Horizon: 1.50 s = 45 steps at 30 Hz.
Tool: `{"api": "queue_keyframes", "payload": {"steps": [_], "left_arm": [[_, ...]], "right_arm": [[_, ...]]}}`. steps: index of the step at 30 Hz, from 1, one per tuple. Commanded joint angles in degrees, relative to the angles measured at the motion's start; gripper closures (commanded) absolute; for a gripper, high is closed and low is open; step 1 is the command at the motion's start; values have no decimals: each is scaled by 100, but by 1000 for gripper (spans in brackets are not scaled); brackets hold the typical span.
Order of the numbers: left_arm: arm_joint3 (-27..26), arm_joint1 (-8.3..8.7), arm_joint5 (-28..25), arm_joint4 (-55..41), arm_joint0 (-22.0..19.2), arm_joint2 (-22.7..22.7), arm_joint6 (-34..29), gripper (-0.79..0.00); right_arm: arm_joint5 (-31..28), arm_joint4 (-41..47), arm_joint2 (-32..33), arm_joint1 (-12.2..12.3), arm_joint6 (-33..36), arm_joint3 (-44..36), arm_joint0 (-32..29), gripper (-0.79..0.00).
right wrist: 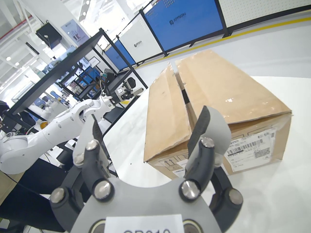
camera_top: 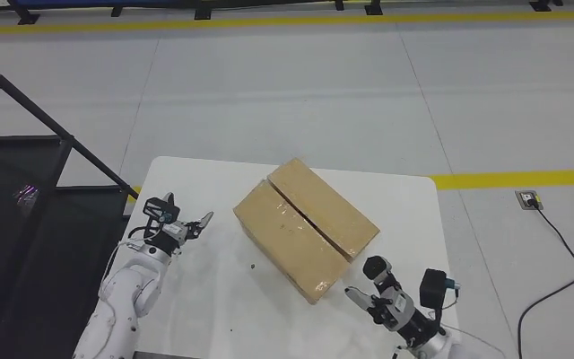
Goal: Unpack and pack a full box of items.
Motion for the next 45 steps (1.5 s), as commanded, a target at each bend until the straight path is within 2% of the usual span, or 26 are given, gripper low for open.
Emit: {"api": "queue_keyframes", "payload": {"steps": [1,7,12,23,32,45], "left_arm": [[215,0,-150,199,-243,114,92,-785],[1041,-56,-309,533,-921,507,387,-785],[1612,-149,-243,645,-1354,861,679,-785],[1972,-277,-329,667,-1637,1318,1094,-785],[1656,-197,-681,772,-1313,1272,1417,-785],[469,-69,-820,691,-316,1061,1444,-785]], "right_arm": [[-105,-10,58,8,-110,-22,-105,-785],[-237,-66,169,27,-288,-103,-384,-785],[-172,-110,228,34,-377,-235,-600,-785],[-47,-137,259,43,-412,-373,-736,-785],[53,3,184,52,-138,-399,-529,-785],[95,30,39,52,-90,-404,-253,-785]]}}
